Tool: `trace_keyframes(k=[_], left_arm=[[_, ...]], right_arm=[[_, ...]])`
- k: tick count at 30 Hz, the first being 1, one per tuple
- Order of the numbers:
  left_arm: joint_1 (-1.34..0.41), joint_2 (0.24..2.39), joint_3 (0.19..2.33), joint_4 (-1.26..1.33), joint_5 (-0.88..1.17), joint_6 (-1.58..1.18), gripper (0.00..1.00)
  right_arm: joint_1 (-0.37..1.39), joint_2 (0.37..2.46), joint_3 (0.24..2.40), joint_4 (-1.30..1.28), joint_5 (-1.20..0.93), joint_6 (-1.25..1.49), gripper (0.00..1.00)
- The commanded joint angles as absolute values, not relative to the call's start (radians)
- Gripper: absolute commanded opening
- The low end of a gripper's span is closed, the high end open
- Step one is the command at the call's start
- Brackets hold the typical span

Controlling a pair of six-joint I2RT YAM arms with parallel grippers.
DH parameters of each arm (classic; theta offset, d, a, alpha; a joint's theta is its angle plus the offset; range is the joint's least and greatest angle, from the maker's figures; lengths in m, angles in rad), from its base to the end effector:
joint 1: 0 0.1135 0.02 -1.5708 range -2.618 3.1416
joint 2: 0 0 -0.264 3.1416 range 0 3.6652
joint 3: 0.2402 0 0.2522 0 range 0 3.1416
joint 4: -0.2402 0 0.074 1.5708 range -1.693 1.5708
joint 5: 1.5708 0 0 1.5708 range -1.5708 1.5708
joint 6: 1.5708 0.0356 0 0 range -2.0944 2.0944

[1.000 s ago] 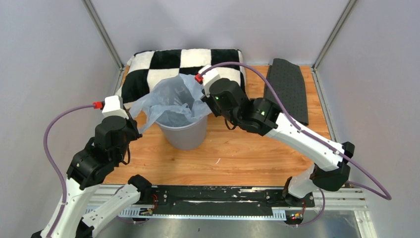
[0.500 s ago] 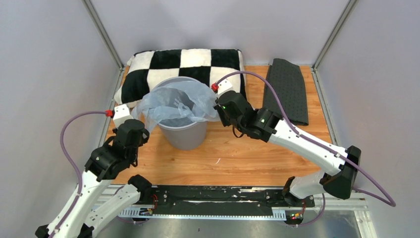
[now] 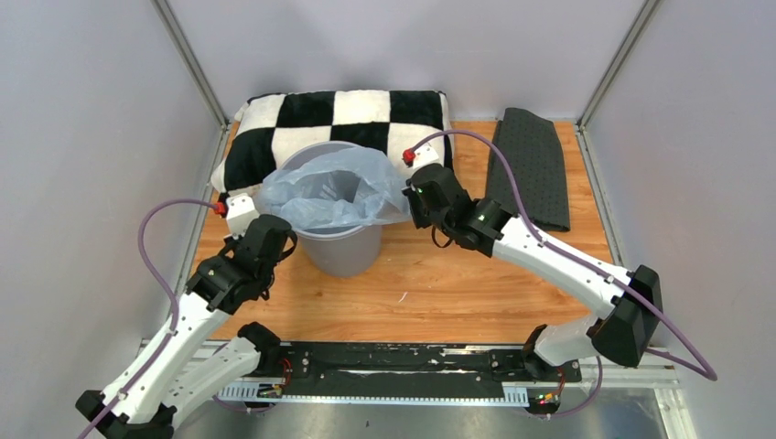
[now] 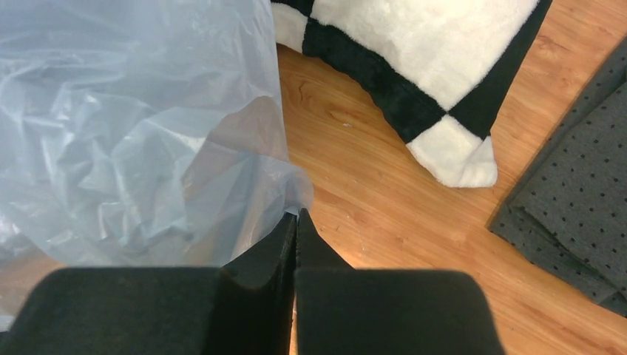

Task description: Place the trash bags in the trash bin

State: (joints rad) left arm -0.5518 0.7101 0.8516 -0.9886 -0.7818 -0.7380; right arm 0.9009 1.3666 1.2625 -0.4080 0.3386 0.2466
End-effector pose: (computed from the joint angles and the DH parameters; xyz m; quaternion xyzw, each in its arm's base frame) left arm 0.1150 -0.0413 0.3052 -0.2147 0.8484 0.0880 0.4758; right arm 0.2018 0.2357 0.3535 -0.1928 0.8330 0.1480 0.4970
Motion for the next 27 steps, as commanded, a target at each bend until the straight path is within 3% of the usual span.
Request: trace_keyframes(k=[1, 27], left_arm=[[-0.537, 0.742, 0.826, -0.908, -0.811, -0.784, 0.0], [-0.093, 0.806, 0.607, -0.542, -0.291, -0.751, 0.0]], right_arm=[[0.871, 1.395, 1.26, -0.361, 0.302, 0.261, 0.0], [0.798, 1.484, 1.282, -0.3, 0.21, 0.271, 0.0]])
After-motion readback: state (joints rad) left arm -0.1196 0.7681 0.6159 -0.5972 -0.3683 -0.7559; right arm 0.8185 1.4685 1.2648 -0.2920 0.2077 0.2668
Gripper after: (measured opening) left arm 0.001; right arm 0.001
